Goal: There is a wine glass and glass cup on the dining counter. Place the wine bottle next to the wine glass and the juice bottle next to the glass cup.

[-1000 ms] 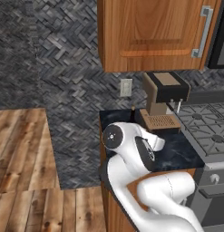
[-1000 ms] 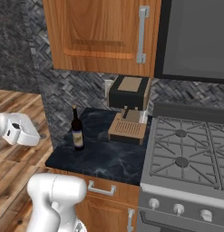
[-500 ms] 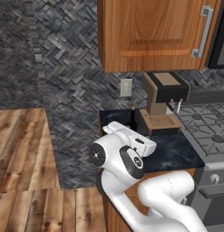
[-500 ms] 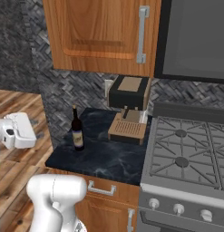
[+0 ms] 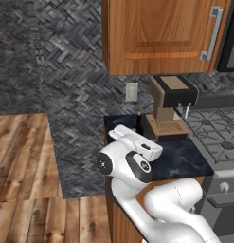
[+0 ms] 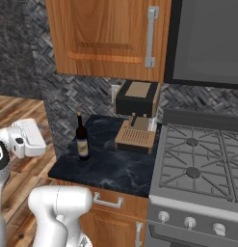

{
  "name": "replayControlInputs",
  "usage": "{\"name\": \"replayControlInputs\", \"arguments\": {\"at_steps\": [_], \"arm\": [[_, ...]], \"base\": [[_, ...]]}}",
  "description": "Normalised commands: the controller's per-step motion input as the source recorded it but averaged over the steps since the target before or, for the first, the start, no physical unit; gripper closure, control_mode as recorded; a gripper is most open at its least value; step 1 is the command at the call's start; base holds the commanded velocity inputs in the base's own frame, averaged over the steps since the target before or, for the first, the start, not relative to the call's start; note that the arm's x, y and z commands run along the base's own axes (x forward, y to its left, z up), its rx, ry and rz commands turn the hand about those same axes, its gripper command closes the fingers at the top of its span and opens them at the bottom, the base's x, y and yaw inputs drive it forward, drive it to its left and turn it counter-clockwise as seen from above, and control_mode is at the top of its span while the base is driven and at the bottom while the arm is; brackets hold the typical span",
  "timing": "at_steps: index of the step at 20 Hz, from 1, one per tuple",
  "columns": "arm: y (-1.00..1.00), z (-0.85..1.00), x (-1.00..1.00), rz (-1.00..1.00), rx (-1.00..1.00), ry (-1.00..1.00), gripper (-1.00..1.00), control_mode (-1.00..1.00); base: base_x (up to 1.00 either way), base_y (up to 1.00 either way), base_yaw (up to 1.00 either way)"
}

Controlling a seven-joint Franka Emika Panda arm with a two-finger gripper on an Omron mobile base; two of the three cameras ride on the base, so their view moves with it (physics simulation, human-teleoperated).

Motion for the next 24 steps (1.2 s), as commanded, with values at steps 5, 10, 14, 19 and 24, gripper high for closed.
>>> {"name": "replayControlInputs", "arguments": {"at_steps": [5,10,14,19,24], "arm": [[-0.01,-0.03,0.31,0.00,0.01,0.00,-1.00,-1.00],[0.00,-0.12,0.32,0.00,0.00,0.00,-1.00,-1.00],[0.00,-0.10,0.35,0.00,0.06,0.00,-1.00,-1.00],[-0.04,-0.08,0.35,0.00,0.05,0.00,-1.00,-1.00],[-0.08,-0.02,0.25,0.00,0.03,0.00,-1.00,-1.00]], "base": [[0.00,0.00,0.00],[0.00,0.00,0.00],[0.00,0.00,0.00],[0.00,0.00,0.00],[0.00,0.00,0.00]]}}
